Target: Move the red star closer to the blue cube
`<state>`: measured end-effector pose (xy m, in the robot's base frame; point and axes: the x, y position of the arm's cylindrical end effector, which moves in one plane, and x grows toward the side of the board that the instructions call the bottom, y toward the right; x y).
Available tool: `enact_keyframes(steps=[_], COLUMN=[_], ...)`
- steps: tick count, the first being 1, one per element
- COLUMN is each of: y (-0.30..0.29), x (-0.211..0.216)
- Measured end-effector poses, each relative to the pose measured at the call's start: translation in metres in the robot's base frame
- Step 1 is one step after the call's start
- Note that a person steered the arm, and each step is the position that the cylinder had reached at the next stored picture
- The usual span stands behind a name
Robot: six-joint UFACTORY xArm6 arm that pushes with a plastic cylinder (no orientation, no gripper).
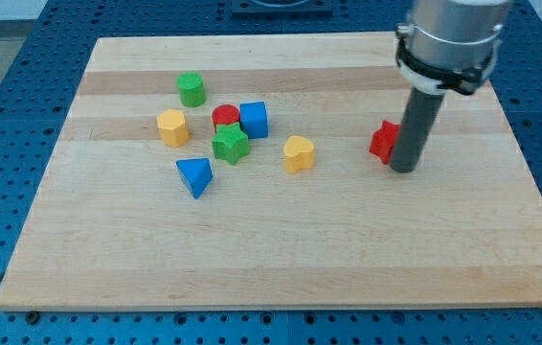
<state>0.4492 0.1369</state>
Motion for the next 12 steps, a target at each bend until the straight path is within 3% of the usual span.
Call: enact_keyframes(steps=[2,4,5,6,7,12], y=[0.035,-0.010,-0.032,-0.014,-0.027,-0.103], x=[-0.021,-0.056,-0.043,0.000,0.007,-0.077])
